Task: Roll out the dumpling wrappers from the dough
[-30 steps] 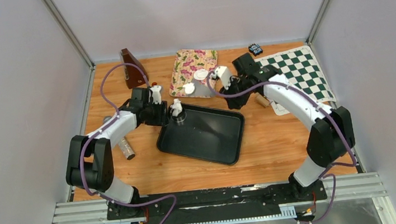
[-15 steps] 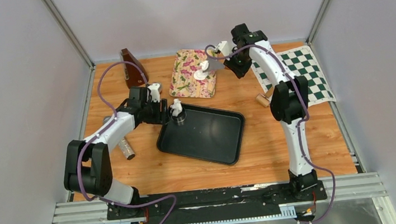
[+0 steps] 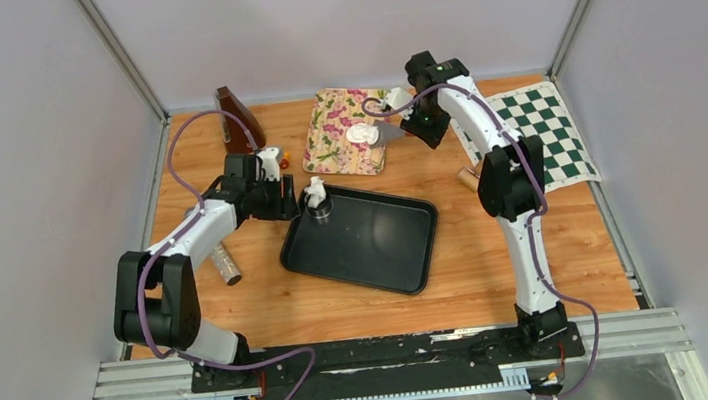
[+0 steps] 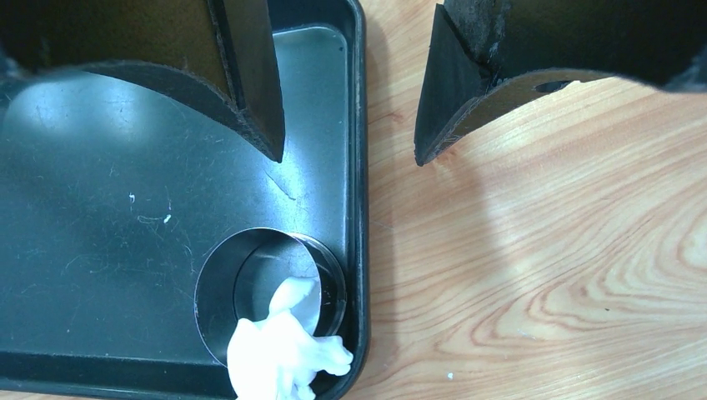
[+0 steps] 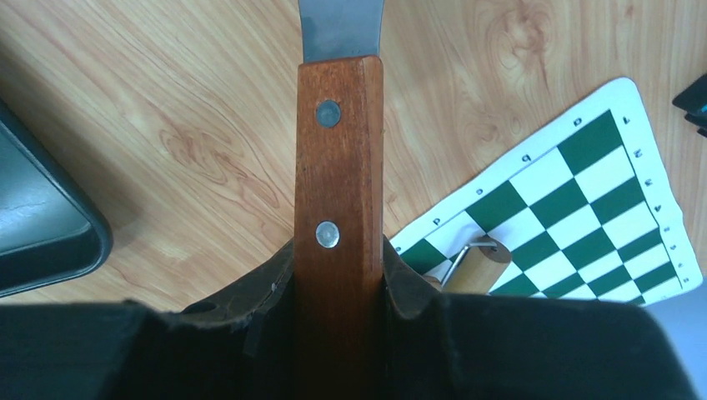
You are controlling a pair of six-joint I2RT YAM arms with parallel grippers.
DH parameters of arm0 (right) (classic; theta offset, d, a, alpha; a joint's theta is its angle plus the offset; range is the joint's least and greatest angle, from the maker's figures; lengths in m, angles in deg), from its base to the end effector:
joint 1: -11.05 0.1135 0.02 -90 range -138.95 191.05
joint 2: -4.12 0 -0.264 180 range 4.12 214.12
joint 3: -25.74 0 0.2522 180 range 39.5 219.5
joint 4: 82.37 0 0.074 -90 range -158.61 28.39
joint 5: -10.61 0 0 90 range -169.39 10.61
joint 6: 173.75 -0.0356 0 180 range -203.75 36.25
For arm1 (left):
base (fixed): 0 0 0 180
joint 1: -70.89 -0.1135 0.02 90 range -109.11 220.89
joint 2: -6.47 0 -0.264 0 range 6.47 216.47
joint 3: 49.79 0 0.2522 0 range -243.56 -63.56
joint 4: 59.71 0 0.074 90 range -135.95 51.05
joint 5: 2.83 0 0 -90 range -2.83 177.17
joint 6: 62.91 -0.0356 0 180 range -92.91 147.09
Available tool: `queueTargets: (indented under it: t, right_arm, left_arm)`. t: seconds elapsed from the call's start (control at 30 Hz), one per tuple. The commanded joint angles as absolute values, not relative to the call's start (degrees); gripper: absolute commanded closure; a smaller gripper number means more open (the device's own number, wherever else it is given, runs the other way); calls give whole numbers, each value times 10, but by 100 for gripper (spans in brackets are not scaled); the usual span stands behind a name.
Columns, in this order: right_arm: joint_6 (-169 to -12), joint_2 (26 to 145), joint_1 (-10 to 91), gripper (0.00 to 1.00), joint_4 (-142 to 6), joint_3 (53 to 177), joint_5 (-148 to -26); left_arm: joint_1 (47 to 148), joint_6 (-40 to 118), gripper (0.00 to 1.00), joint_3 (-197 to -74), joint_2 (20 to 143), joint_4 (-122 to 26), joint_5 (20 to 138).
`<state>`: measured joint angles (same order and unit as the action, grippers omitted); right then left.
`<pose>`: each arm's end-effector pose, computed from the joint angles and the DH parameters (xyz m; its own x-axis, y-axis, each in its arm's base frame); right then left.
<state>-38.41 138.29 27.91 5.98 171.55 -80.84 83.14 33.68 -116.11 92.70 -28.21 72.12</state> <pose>0.4554 0.1390 0.2471 -0.4445 -0.8777 -0.1791 -0.8702 0.4705 -0.1462 0.2984 -0.0743 0.2063 -0.8005 0.0604 -0.5963 0.2731 0.9224 -0.2732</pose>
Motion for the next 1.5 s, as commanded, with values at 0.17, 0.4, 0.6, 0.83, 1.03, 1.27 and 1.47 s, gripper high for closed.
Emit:
queueTargets:
  t: [0.17,0.4,0.6,0.83,1.03,1.27,1.47]
  right_arm:
    - [-403,1399,287,100,24,1724,-676]
    - [-398,1376,306,100,20,1716,-699]
    - [-392,1332,322,100,51,1710,-769]
    - [-409,1371,339,100,62,1732,-719]
    - [-417,1406,349,100,65,1752,-655]
    - [-409,1393,351,100,46,1746,-621]
    - [-390,1400,350,100,73,1736,-611]
  left_arm:
    - [830,342,35,-1167,914,-298,708]
    - [830,343,34,-1167,917,-299,705]
    - [830,343,34,-1166,916,-299,705]
    - [830,344,35,-1167,916,-299,703]
    - [830,344,35,-1166,916,-300,699]
    - [829,346,35,-1165,918,-300,692]
    - [829,347,35,-1165,915,-300,691]
